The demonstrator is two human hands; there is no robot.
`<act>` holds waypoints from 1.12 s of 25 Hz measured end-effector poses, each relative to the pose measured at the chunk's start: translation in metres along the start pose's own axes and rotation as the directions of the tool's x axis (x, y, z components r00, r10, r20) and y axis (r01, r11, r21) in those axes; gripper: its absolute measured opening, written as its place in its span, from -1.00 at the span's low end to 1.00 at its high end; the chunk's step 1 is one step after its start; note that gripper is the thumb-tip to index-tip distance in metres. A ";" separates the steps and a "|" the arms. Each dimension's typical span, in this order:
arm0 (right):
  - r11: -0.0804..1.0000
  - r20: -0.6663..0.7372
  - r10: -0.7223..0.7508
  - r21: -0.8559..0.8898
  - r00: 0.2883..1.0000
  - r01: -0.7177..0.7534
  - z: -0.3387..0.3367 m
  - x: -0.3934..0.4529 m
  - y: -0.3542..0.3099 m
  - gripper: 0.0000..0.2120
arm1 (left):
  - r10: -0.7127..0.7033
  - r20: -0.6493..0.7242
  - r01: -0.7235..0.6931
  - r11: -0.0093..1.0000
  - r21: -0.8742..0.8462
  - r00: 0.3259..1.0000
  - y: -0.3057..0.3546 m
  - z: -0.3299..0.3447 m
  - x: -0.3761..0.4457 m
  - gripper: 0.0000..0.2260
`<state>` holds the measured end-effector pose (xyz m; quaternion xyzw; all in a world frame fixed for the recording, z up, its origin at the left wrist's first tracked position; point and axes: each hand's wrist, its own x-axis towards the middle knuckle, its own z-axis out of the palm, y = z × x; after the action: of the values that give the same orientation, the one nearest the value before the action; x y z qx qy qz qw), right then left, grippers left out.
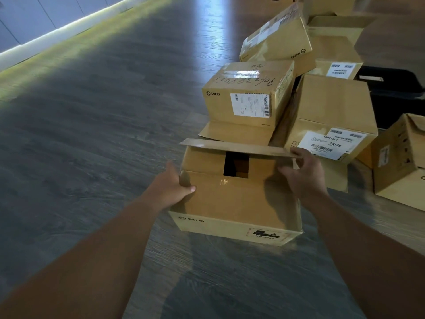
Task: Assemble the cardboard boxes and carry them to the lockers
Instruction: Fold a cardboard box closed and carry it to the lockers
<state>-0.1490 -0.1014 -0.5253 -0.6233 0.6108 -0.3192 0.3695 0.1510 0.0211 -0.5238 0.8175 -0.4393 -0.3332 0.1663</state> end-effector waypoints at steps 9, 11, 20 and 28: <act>0.889 0.156 0.001 -0.453 0.988 0.070 0.013 -0.035 0.017 -0.47 | 0.118 -0.022 -0.120 0.984 -0.133 0.993 0.026 0.004 0.001 -0.49; 0.894 0.141 0.035 -0.447 0.989 0.032 0.014 -0.035 0.009 -0.45 | 0.113 -0.056 -0.119 0.986 -0.117 0.992 0.034 0.006 -0.001 -0.54; 0.903 0.177 -0.036 -0.416 0.984 0.108 -0.018 -0.008 -0.072 -0.42 | 0.104 -0.178 -0.112 0.993 -0.036 0.979 0.077 -0.062 -0.013 -0.44; 0.922 0.236 -0.070 -0.355 0.969 0.153 -0.105 0.005 -0.301 -0.39 | 0.094 -0.216 -0.099 0.995 -0.011 0.972 0.187 -0.268 -0.102 -0.49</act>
<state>-0.0797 -0.1197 -0.2152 -0.7470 0.5789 -0.1484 0.2913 0.1823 -0.0050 -0.1839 0.8245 -0.4543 -0.2391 0.2380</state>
